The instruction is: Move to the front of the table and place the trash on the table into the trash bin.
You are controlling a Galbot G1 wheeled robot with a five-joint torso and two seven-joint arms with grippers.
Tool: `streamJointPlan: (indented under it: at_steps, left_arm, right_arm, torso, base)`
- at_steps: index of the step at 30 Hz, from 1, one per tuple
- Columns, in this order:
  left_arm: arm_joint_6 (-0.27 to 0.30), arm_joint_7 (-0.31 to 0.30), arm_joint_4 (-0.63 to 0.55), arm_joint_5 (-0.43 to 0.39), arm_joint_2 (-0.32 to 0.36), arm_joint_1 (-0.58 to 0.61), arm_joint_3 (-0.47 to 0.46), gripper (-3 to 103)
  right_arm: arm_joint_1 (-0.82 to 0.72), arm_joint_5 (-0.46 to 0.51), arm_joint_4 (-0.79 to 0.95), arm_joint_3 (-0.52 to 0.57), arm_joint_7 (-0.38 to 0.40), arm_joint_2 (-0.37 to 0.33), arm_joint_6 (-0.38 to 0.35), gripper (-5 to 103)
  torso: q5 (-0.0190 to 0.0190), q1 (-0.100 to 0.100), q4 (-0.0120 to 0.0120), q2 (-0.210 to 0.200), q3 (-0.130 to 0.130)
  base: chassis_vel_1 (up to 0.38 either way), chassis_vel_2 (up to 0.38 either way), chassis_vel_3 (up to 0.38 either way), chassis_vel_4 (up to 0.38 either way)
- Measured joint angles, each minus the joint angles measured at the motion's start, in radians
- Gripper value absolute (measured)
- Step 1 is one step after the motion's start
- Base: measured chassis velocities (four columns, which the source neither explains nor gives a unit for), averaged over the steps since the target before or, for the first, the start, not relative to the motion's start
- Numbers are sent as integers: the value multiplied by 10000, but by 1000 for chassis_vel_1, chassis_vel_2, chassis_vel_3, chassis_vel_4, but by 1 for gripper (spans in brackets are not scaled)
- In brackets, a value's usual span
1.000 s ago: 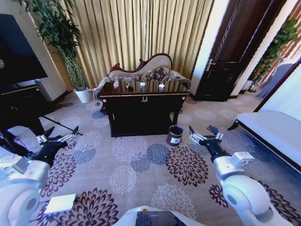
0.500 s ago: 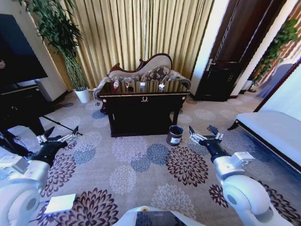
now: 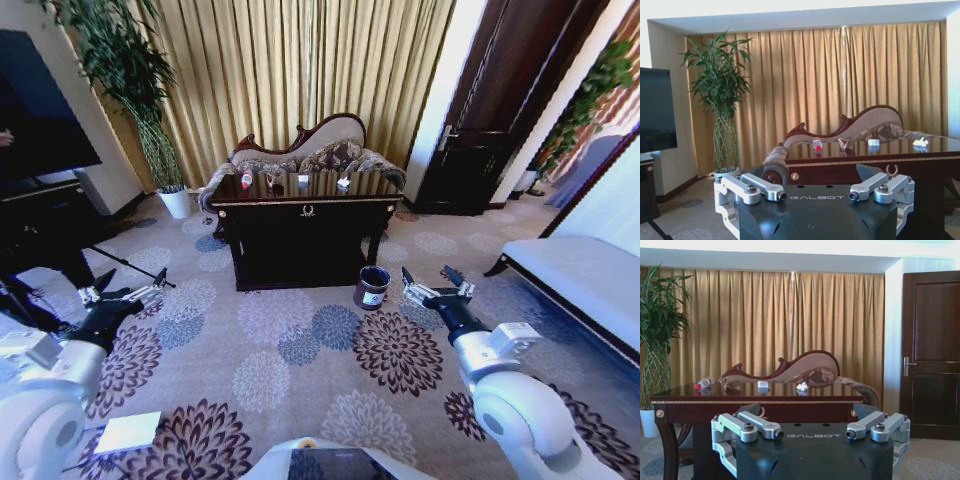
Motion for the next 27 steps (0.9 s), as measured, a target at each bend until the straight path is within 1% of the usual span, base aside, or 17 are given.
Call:
streamJointPlan:
  at_steps: [27]
  left_arm:
    - [-1, 0, -1, 0, 0, 0, 0, 100]
  right_arm:
    - [0, 0, 0, 0, 0, 0, 0, 100]
  torso:
    - [1, -1, -1, 0, 0]
  base:
    - [0, 0, 0, 0]
